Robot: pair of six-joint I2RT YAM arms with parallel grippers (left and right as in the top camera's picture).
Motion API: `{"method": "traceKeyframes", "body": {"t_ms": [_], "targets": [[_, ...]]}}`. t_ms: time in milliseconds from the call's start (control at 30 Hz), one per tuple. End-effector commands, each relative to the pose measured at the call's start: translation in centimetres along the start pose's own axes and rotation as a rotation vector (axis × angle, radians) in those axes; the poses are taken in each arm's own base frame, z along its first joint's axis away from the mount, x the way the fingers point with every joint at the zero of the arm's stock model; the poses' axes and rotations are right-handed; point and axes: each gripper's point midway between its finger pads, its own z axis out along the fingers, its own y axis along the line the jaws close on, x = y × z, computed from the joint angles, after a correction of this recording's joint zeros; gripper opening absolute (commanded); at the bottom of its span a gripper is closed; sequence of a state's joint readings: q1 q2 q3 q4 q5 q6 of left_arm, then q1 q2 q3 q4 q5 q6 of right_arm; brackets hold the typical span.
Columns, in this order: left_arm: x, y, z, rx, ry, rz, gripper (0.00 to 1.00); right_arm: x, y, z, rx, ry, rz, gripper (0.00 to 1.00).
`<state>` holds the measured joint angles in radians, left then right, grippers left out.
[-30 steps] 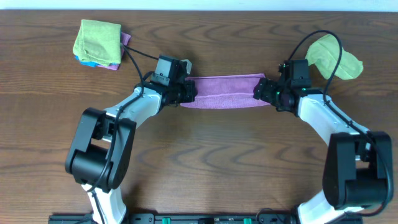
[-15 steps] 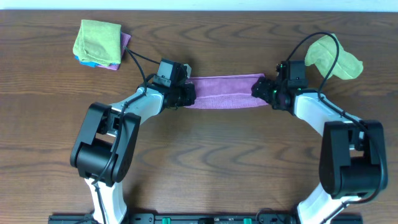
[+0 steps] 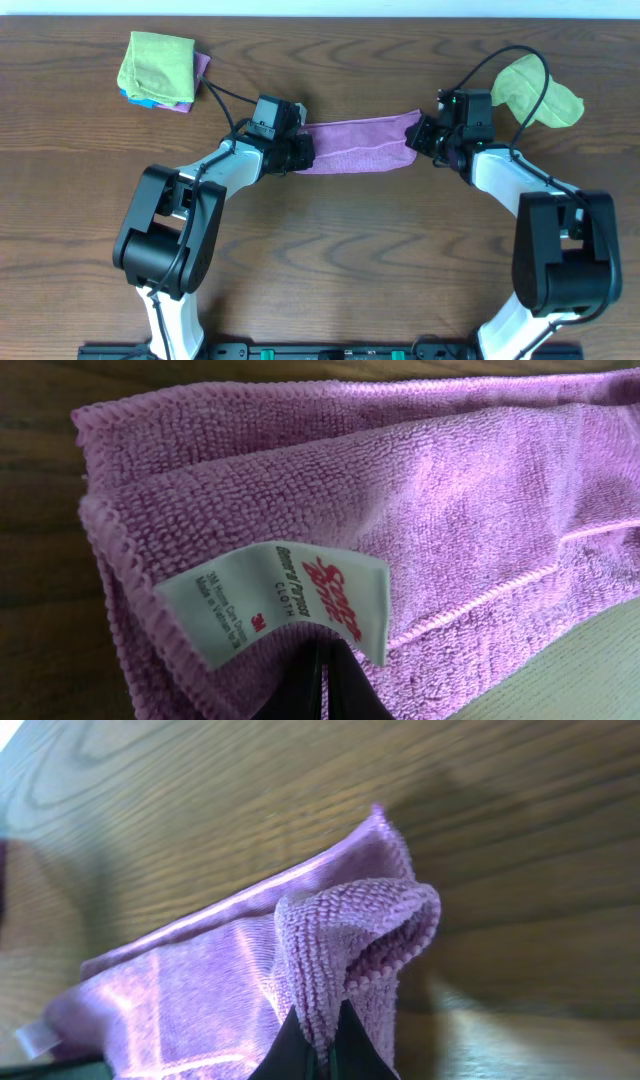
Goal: Fold the cloth
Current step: 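Regrasp the folded strip ends and bring the right gripper toward the left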
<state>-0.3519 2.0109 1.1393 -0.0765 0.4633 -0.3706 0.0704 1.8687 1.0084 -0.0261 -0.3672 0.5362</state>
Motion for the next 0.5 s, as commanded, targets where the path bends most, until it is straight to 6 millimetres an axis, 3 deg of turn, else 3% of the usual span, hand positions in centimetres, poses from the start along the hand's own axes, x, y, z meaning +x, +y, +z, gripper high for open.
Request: {"method": "traceKeyframes", "body": {"t_ms": [0, 233, 467], "targets": [[0.4, 0.7, 0.4, -0.032, 0.010, -0.019, 0.06, 0.0, 3.7, -1.5, -0.099, 0.005, -0.053, 0.01], [0.5, 0.8, 0.4, -0.035, 0.017, -0.022, 0.06, 0.5, 9.5, -3.4, -0.184, -0.042, -0.162, 0.01], [0.5, 0.8, 0.4, -0.035, 0.017, -0.022, 0.06, 3.5, 14.4, -2.4, -0.218, -0.058, -0.250, 0.01]]}}
